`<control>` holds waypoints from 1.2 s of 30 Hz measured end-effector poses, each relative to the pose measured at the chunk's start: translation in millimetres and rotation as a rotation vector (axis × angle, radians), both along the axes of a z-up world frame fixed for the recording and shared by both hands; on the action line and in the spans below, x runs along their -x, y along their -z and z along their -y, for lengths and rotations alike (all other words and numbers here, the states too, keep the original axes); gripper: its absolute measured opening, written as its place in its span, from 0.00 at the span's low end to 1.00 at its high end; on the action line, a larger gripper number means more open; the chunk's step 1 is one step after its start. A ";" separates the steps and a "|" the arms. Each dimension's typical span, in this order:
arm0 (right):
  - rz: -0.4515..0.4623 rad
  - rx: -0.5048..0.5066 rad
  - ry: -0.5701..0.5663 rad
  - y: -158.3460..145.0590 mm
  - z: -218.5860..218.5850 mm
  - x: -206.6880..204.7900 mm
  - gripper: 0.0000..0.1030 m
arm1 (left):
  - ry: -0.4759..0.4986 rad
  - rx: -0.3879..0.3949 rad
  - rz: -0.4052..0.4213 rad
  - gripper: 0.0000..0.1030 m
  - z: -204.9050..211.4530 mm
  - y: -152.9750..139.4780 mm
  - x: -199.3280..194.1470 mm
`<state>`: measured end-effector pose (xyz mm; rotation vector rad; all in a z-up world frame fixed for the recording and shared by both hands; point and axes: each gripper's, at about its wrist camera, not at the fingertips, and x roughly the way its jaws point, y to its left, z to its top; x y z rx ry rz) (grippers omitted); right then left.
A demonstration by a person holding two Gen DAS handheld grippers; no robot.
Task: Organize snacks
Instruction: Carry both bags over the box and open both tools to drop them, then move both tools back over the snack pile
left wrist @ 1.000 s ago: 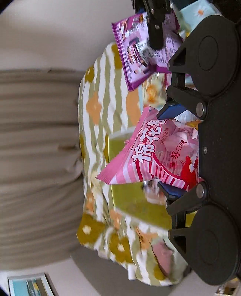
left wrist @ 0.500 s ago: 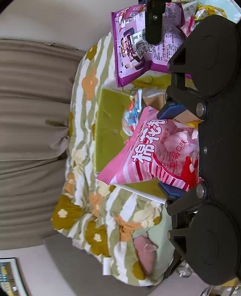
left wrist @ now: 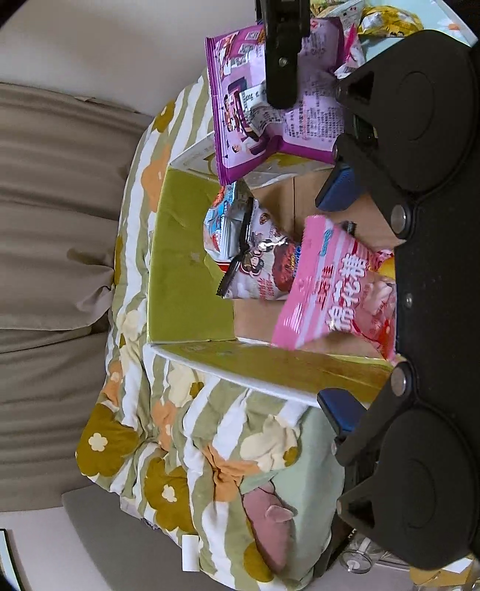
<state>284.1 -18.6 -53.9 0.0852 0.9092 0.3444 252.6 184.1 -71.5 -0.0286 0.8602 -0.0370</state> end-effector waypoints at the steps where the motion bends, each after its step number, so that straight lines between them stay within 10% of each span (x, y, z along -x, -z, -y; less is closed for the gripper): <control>1: 0.003 0.008 0.002 -1.2 -1.9 1.9 0.74 | -0.003 0.004 0.004 1.00 -1.5 -1.5 3.0; 15: 0.006 0.093 0.032 3.5 -40.6 5.6 0.77 | -0.005 0.018 0.039 1.00 -20.9 -12.8 15.7; 18: 0.018 0.124 0.043 7.9 -46.2 6.9 1.00 | -0.002 0.031 0.035 1.00 -23.8 -10.6 16.9; 36: 0.086 0.088 0.046 -4.4 -36.6 37.0 1.00 | 0.003 0.016 0.067 1.00 -24.4 -21.2 32.1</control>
